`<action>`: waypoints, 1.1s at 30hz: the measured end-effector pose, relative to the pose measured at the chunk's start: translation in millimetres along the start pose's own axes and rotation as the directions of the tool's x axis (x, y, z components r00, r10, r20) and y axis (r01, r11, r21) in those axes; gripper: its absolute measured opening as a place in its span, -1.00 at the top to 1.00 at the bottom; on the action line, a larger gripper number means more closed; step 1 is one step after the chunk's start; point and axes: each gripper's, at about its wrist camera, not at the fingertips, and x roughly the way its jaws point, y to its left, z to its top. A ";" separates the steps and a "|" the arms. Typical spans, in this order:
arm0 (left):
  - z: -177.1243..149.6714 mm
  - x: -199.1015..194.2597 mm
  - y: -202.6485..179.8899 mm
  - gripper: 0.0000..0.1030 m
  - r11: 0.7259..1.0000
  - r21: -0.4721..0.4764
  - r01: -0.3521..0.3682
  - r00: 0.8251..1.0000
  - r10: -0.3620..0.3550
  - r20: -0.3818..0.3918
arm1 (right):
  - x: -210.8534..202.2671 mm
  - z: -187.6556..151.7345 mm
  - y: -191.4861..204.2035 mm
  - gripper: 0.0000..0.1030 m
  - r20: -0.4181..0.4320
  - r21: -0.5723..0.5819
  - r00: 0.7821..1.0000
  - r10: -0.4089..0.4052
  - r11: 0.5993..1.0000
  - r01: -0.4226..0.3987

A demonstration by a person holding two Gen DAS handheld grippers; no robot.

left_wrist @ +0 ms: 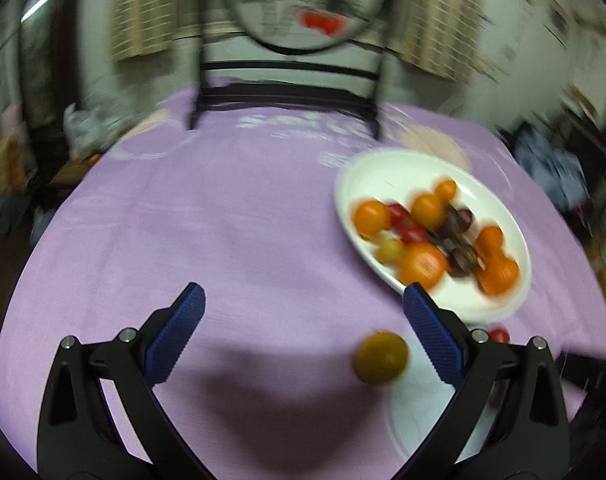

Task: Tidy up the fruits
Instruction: 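Grasp a dark brown fruit with the right gripper while the left grasps a large yellow-green fruit, then carry both fruits over the white plate and open both grippers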

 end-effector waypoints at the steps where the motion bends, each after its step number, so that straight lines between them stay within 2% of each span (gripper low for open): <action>1: -2.9 0.1 -7.2 -0.94 0.999 0.044 0.003 1.000 -0.003 -0.003 | -0.3 0.4 -2.4 0.15 0.001 0.013 1.000 -0.003 1.000 0.003; 4: -16.7 0.4 -36.8 -0.93 0.978 0.206 0.020 1.000 -0.019 -0.007 | 1.4 -0.2 -3.3 0.15 -0.006 0.021 1.000 -0.012 1.000 0.012; 8: -25.8 6.2 -54.4 -0.75 0.960 0.270 0.072 0.997 -0.063 -0.042 | 3.4 -1.7 -0.7 0.15 -0.017 0.006 1.000 -0.019 1.000 0.019; 15: -37.4 29.2 -58.0 -0.24 0.959 0.273 0.081 0.991 -0.049 -0.122 | 4.8 -2.9 -4.5 0.15 -0.027 0.013 0.999 -0.034 0.999 0.035; 21: -41.5 37.1 -59.6 -0.23 0.955 0.287 0.067 0.991 -0.030 -0.133 | 5.0 -2.9 -3.3 0.15 -0.028 0.002 0.999 -0.040 0.999 0.040; 26: -43.6 44.1 -58.9 0.10 0.954 0.295 0.055 0.989 -0.011 -0.150 | 2.8 -2.1 -6.4 0.15 -0.018 0.011 0.999 -0.048 0.999 0.048; 33: -43.1 45.4 -56.1 0.25 0.955 0.293 0.034 0.990 0.008 -0.143 | 4.4 -2.4 -9.8 0.15 -0.015 0.013 0.999 -0.051 0.999 0.051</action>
